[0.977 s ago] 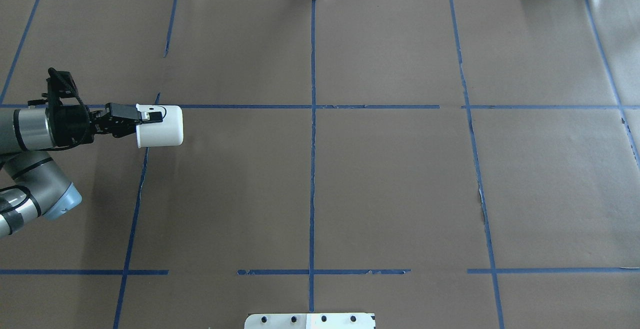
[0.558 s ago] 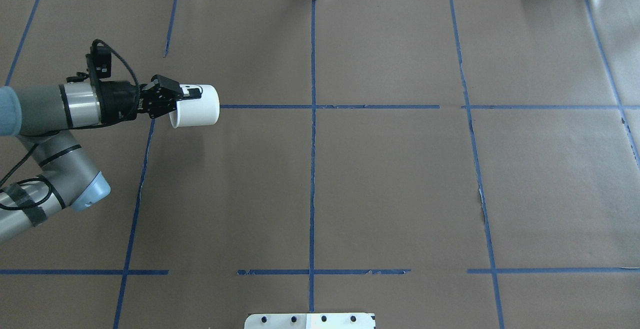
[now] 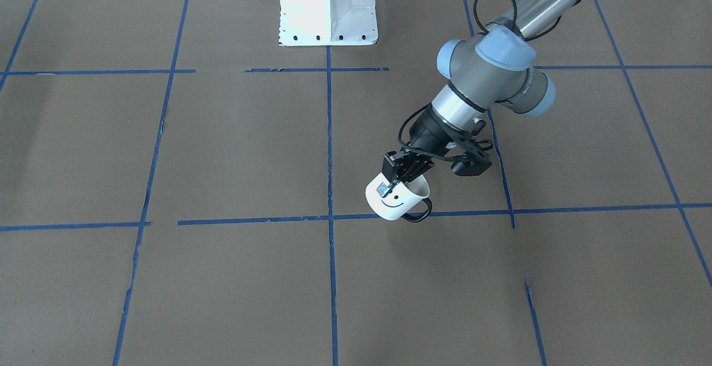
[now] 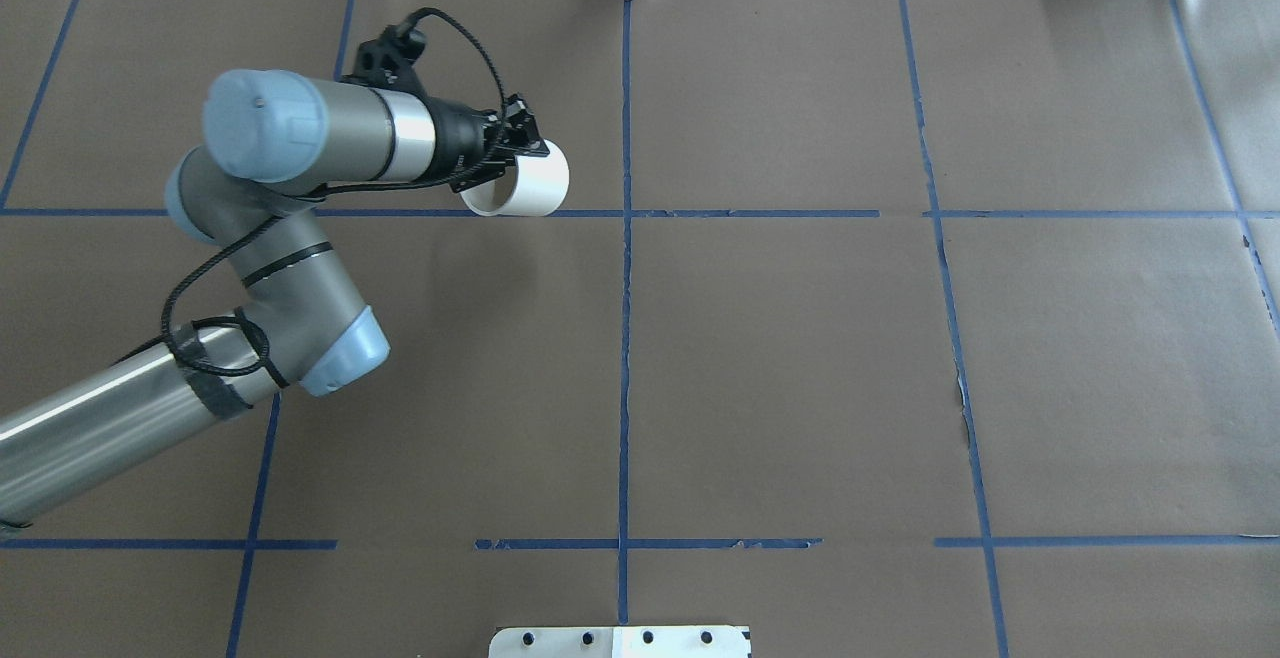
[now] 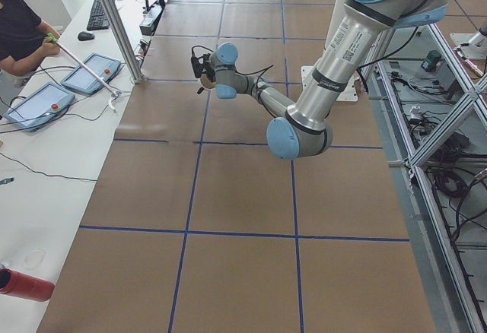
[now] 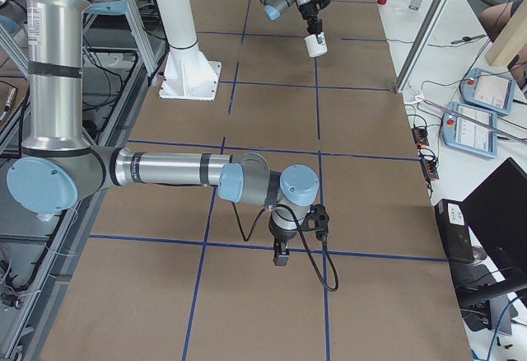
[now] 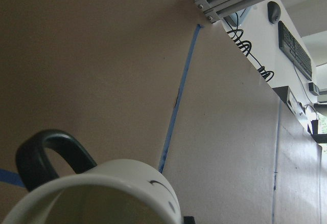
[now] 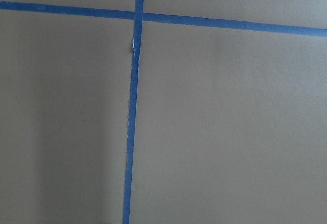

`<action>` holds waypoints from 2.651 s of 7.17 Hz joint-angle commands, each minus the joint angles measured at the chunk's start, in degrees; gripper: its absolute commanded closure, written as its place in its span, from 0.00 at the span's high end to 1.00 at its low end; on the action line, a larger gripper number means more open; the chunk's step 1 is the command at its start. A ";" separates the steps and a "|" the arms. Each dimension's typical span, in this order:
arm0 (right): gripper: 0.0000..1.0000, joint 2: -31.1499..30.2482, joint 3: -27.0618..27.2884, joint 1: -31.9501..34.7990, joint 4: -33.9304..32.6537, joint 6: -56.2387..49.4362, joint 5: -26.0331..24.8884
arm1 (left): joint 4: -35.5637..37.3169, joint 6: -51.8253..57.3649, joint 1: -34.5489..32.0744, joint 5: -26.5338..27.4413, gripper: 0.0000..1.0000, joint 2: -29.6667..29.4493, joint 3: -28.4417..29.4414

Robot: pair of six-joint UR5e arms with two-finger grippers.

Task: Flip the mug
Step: 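Carry the mug with the left gripper toward the table centre, then hold the mug above the table centre with the left gripper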

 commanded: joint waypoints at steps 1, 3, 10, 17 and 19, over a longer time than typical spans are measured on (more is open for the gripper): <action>1.00 0.00 0.00 0.00 0.00 0.00 0.00 | 30.00 7.32 4.06 2.80 0.00 -11.21 -0.55; 1.00 0.00 0.00 0.00 0.00 0.00 0.00 | 40.76 10.42 8.01 6.30 0.00 -13.82 0.15; 1.00 0.00 0.00 0.00 0.00 0.00 0.00 | 43.16 28.05 10.14 6.32 0.00 -21.63 9.46; 1.00 0.00 0.00 0.00 0.00 0.00 0.00 | 45.18 26.61 11.81 6.23 0.00 -24.90 14.40; 1.00 0.00 0.00 0.00 0.00 0.00 0.00 | 45.18 26.61 11.98 6.32 0.00 -24.81 14.40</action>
